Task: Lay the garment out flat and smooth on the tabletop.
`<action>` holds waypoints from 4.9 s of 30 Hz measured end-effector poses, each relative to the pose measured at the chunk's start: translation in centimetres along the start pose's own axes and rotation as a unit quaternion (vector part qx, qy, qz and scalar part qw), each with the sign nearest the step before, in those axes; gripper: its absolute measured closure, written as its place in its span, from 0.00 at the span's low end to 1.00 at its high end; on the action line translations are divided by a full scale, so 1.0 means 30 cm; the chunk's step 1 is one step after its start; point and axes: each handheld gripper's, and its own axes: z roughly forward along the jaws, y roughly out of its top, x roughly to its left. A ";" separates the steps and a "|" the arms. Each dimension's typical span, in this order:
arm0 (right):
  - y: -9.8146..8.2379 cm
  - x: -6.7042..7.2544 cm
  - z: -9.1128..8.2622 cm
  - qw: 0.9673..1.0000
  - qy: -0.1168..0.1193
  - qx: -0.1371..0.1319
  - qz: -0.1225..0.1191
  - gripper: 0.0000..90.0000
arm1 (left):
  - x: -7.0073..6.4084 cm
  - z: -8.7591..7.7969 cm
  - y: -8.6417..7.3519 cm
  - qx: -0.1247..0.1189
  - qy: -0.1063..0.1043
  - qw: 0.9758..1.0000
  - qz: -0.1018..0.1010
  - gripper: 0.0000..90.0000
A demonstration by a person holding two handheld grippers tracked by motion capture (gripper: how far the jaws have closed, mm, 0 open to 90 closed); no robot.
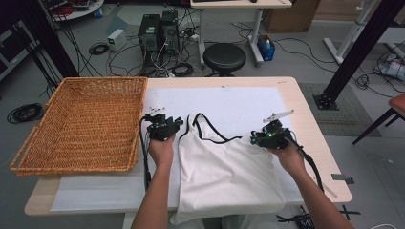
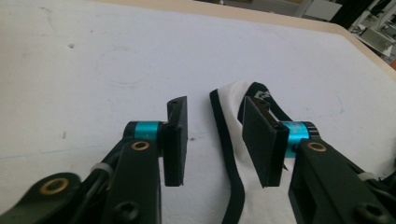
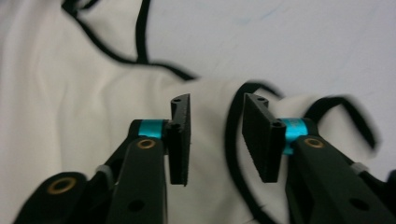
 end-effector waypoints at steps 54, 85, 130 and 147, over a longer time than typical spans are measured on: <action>0.125 -0.176 -0.035 0.988 -0.133 -0.071 -0.028 0.96 | -0.072 0.019 -0.033 0.034 -0.094 0.995 0.010 0.69; -0.053 -0.154 -0.132 0.984 -0.113 -0.122 0.059 0.40 | -0.098 0.295 0.019 0.087 -0.051 0.988 0.119 0.61; 0.028 -0.214 0.056 0.988 -0.111 -0.030 0.102 0.61 | -0.020 0.181 -0.021 0.056 -0.050 0.997 0.006 0.51; 0.036 -0.187 0.104 0.996 -0.057 0.007 0.065 0.96 | 0.021 0.102 0.022 0.035 0.016 0.999 0.022 0.97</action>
